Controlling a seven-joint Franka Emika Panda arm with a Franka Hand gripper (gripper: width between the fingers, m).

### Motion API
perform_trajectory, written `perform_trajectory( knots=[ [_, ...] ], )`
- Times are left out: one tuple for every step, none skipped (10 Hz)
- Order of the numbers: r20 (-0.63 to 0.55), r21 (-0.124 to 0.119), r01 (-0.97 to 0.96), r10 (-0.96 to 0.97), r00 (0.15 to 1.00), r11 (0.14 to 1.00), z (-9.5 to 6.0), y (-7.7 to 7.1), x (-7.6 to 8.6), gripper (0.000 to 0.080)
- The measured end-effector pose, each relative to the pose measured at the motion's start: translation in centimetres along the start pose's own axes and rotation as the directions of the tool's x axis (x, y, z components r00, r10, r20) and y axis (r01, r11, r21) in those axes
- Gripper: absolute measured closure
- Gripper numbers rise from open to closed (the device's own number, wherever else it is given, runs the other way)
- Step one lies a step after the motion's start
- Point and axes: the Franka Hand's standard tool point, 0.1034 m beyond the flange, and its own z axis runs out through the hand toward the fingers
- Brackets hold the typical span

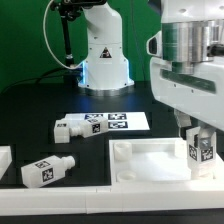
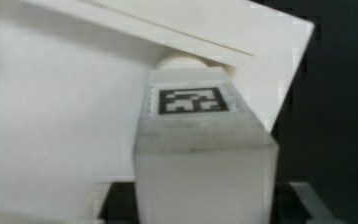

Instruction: Assemble one leg

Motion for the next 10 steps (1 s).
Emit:
perform_trajectory(
  knots=[
    [0.039,0.008,-0.226,0.226,0.973,0.974,0.0,0.3,-0.1,0.0512],
    [0.049,0.005,-0.328,0.327,0.944,0.945,0.1,0.5,-0.3,0.0512],
    [0.049,0.005,-0.324,0.323,0.945,0.946,0.1,0.5,-0.3,0.0512],
    [0.049,0.007,-0.291,0.290,0.956,0.957,0.1,0.5,-0.2,0.0498],
    [0.039,0.009,-0.201,0.200,0.979,0.980,0.1,0.4,-0.4,0.0498],
    [0.024,0.013,0.054,-0.054,0.998,0.998,0.3,0.2,-0.9,0.0292],
    [0.032,0.018,0.241,-0.242,0.970,0.970,0.5,0.2,-1.4,0.0292],
    [0.036,0.018,0.294,-0.294,0.955,0.956,0.6,0.2,-1.8,0.0195],
    [0.033,0.019,0.328,-0.329,0.944,0.944,0.6,0.2,-1.6,0.0160],
    [0.029,0.021,0.406,-0.406,0.913,0.914,0.7,0.2,-1.4,0.0160]
  ],
)
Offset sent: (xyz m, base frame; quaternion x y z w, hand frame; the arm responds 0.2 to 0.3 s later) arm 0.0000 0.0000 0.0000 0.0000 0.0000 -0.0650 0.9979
